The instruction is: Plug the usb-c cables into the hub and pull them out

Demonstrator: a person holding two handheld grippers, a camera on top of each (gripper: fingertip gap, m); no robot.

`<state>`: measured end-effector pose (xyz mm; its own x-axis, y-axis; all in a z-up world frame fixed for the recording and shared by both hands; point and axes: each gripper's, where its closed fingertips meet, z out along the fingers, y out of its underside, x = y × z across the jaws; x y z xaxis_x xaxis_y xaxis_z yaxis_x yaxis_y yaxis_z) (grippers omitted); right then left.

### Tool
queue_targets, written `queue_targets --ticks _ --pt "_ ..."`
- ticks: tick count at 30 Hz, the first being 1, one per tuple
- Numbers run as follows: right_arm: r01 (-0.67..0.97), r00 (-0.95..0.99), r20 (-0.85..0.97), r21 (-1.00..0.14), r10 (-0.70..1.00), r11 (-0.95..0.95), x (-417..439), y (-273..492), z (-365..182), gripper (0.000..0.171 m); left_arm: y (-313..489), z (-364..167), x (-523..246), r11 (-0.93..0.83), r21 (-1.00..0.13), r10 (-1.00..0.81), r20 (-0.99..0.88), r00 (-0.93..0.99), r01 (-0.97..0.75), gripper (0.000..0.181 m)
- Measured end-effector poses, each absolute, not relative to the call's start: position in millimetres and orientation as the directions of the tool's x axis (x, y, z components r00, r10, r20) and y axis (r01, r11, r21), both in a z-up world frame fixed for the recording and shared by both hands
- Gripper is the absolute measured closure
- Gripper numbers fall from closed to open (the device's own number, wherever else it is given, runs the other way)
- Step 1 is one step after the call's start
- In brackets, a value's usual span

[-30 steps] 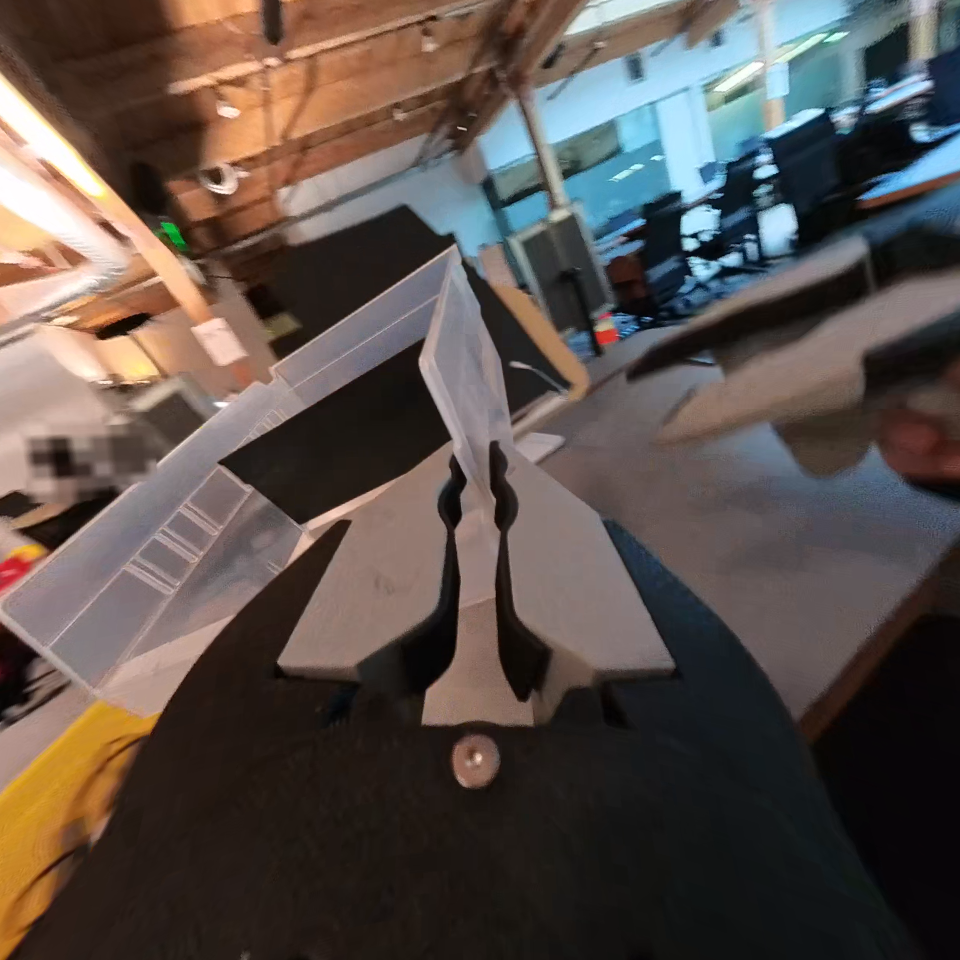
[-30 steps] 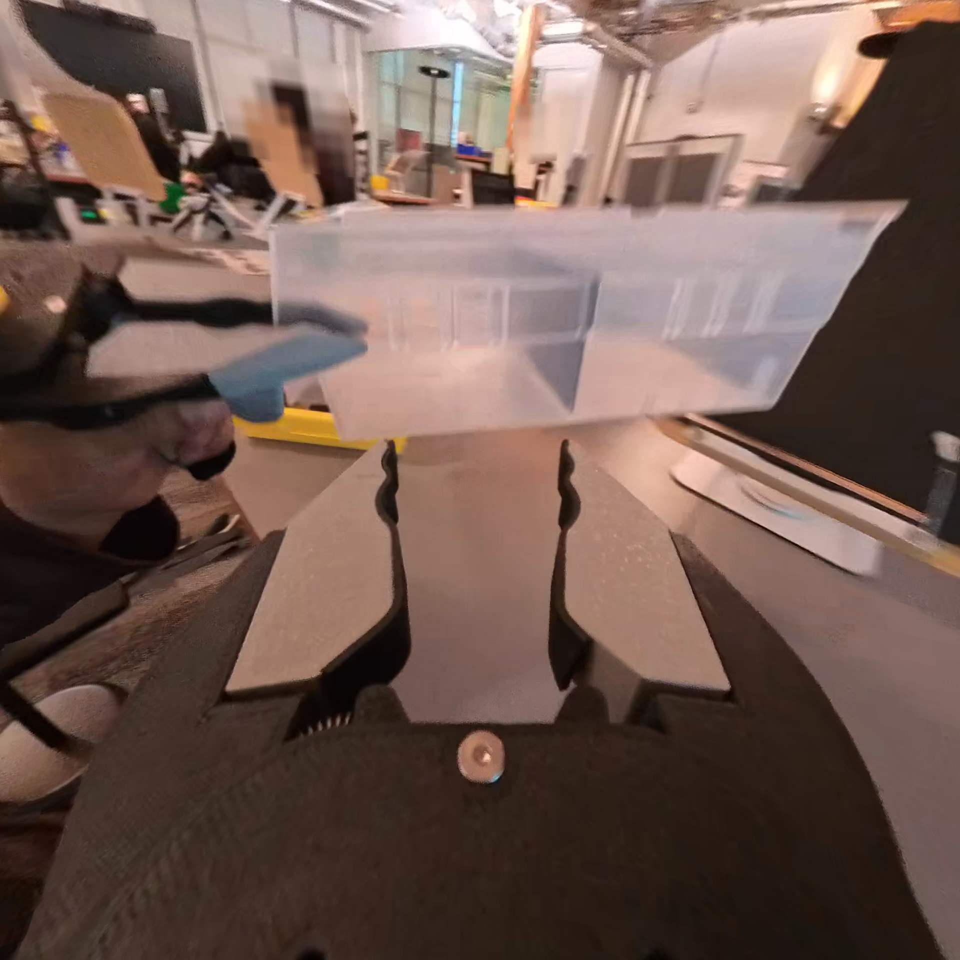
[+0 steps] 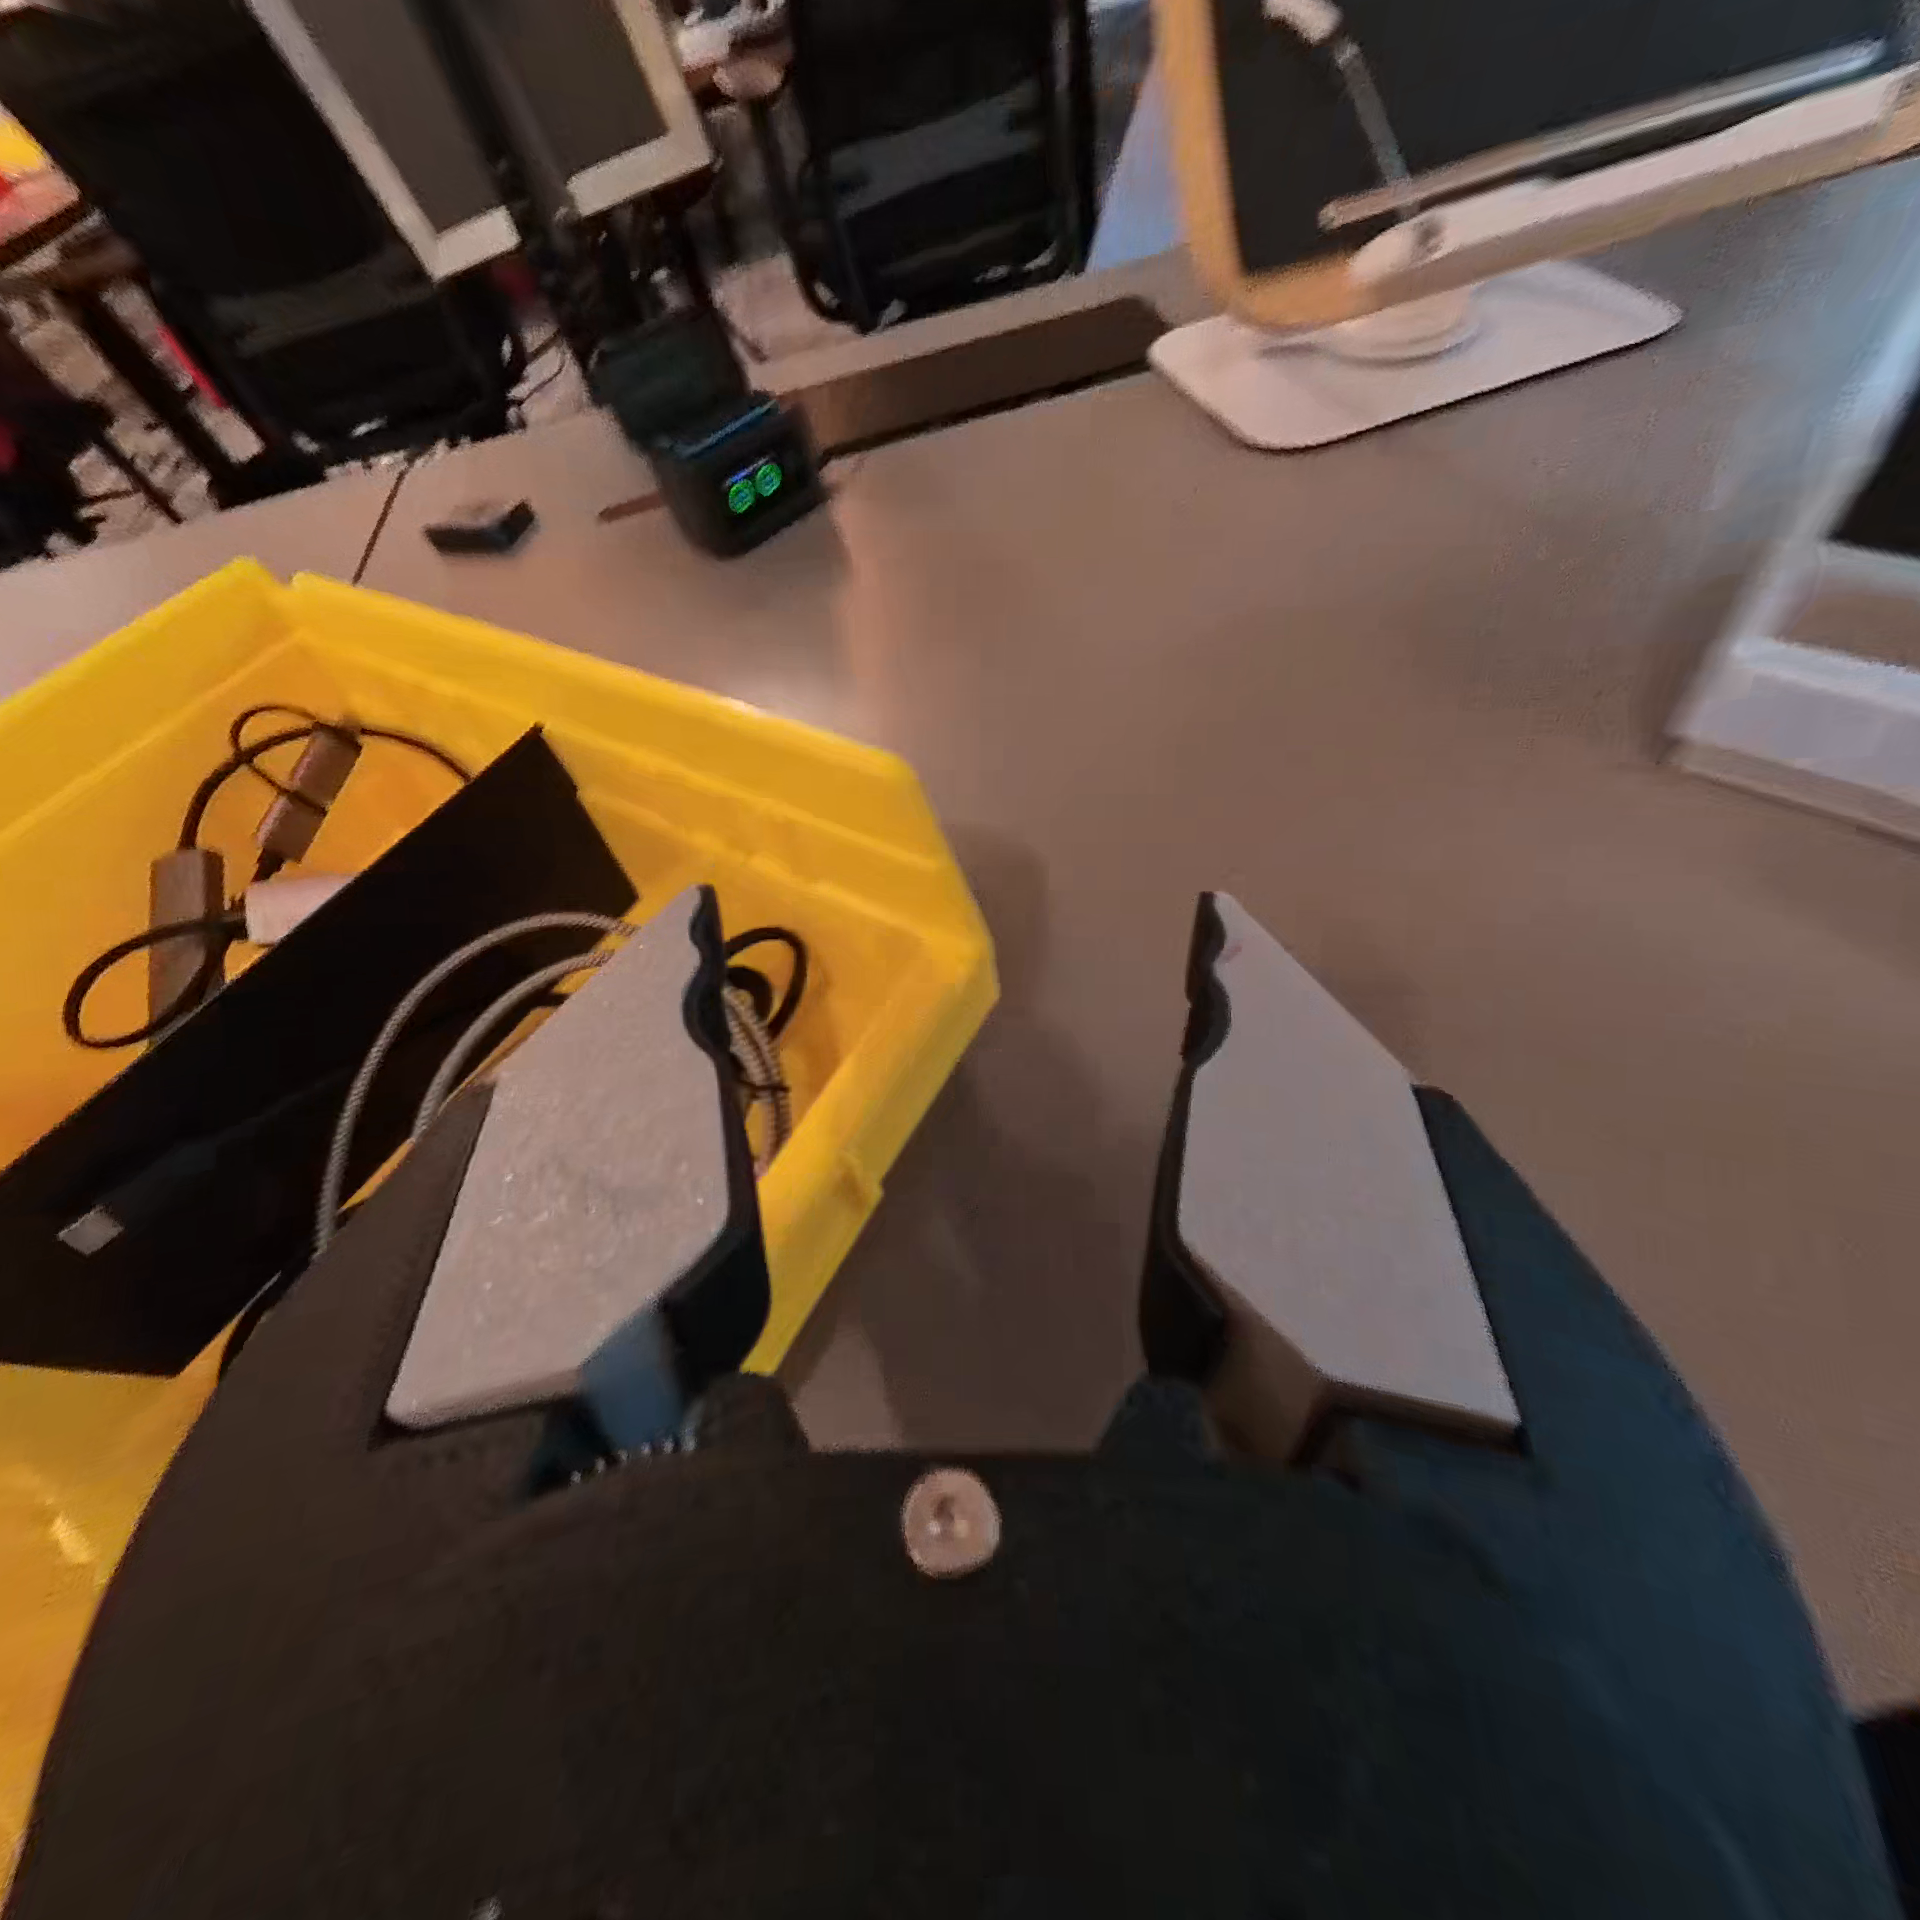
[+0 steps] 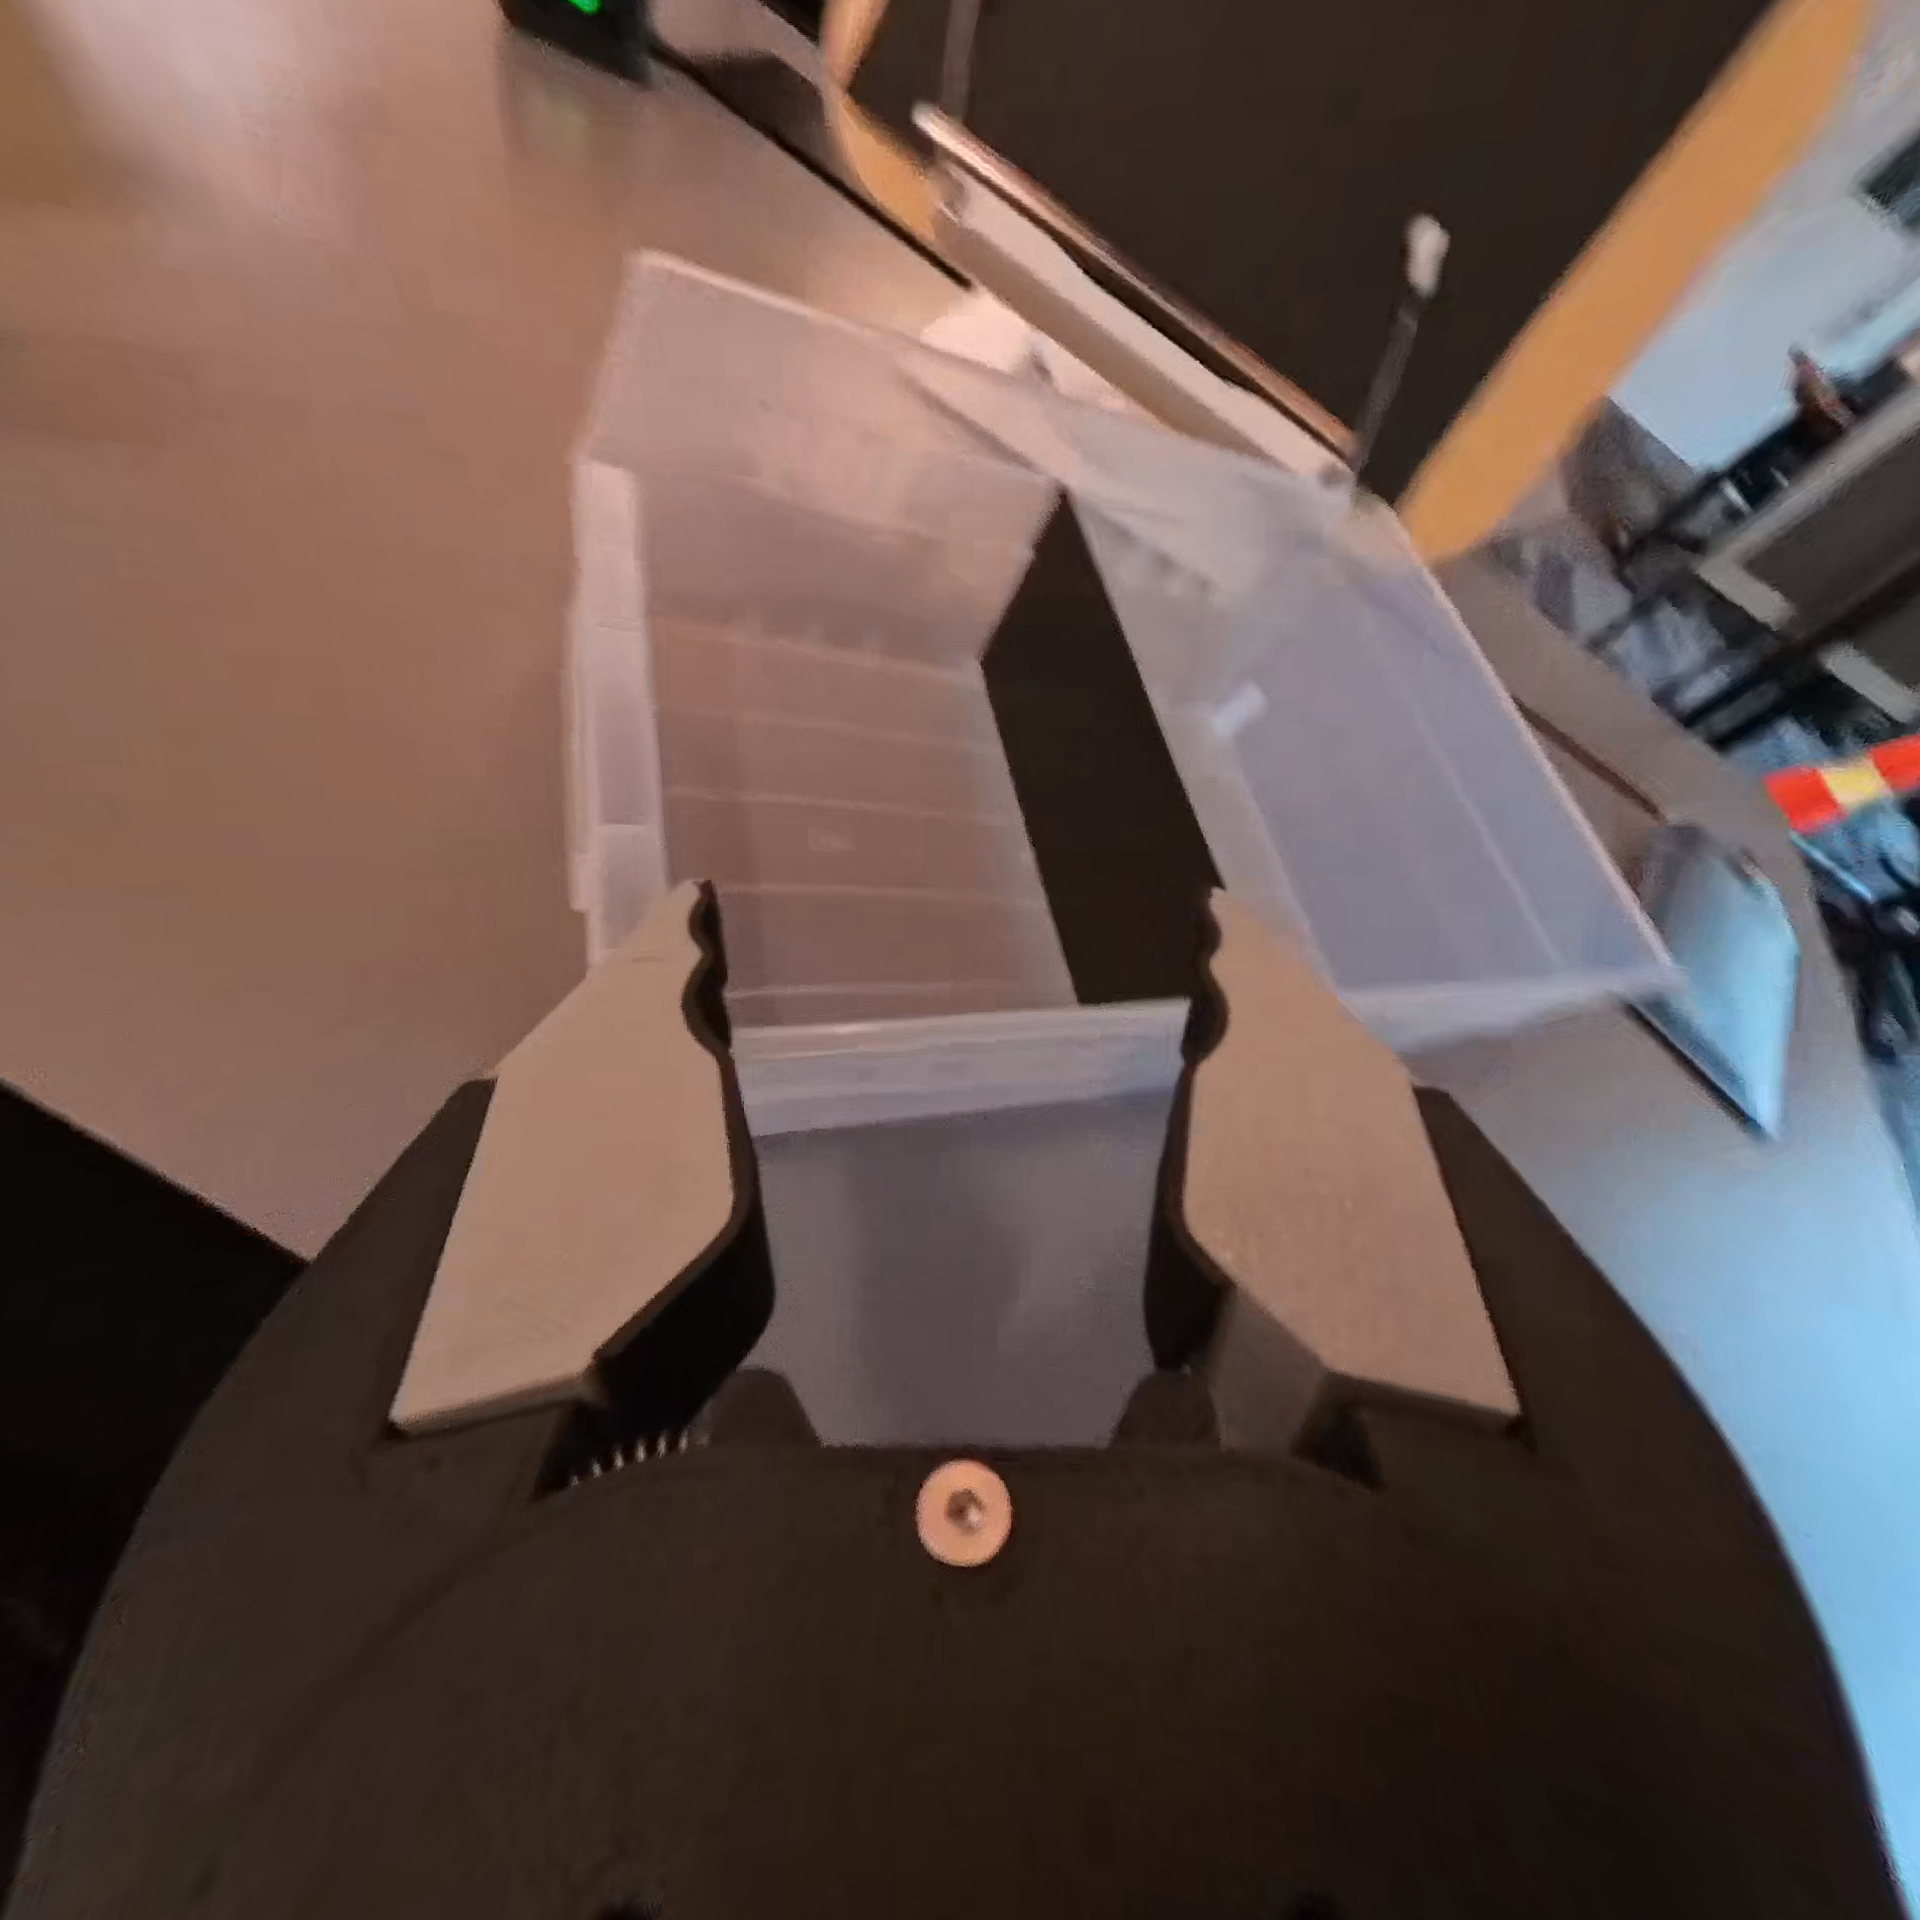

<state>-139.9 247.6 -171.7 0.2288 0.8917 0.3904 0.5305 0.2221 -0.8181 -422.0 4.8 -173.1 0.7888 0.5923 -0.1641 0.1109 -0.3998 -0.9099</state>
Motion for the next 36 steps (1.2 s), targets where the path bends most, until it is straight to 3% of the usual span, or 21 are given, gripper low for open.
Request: queue_targets --ticks 5,7,11,13,20,25,26,28,31,33,36 --pt "0.633 0.486 0.492 -0.768 0.723 0.097 -54 353 -166 0.090 18 -192 -435 -0.415 -0.900 0.604 -0.160 0.781 0.137 0.094" --pt "0.586 0.521 0.409 -0.810 0.750 0.034 -37 363 -165 0.091 24 -196 -437 -0.428 -0.895 0.607 -0.182 0.773 0.125 0.095" --pt "0.322 0.302 0.088 -0.946 0.949 -0.015 -62 301 -147 0.082 32 -208 -460 -0.517 -0.853 0.633 -0.320 0.705 0.077 0.106" --pt "0.263 0.230 0.037 -0.964 0.972 -0.026 -75 282 -143 0.080 30 -213 -475 -0.588 -0.807 0.631 -0.419 0.653 0.050 0.121" --pt "0.352 0.161 0.131 -0.934 0.978 0.067 -140 254 -173 0.077 17 -216 -461 -0.635 -0.773 0.569 -0.460 0.681 0.009 0.156" --pt "0.451 0.214 0.215 -0.887 0.953 0.099 -195 261 -202 0.076 -4 -219 -434 -0.553 -0.833 0.586 -0.360 0.726 0.033 0.171" --pt "0.486 0.231 0.262 -0.865 0.937 0.123 -203 268 -210 0.080 -8 -219 -433 -0.544 -0.838 0.596 -0.357 0.719 0.034 0.173" --pt "0.560 0.233 0.381 -0.805 0.895 0.197 -210 285 -220 0.104 -16 -219 -435 -0.536 -0.844 0.626 -0.370 0.687 0.034 0.175" --pt "0.644 0.213 0.437 -0.736 0.874 0.211 -196 298 -229 0.120 -29 -219 -432 -0.527 -0.850 0.638 -0.370 0.675 0.032 0.177" --pt "0.662 0.223 0.454 -0.720 0.863 0.208 -172 306 -228 0.129 -42 -218 -428 -0.494 -0.869 0.641 -0.334 0.691 0.038 0.178" --pt "0.651 0.300 0.438 -0.743 0.848 0.153 -124 326 -220 0.155 -65 -218 -424 -0.457 -0.887 0.655 -0.284 0.700 0.068 0.178"
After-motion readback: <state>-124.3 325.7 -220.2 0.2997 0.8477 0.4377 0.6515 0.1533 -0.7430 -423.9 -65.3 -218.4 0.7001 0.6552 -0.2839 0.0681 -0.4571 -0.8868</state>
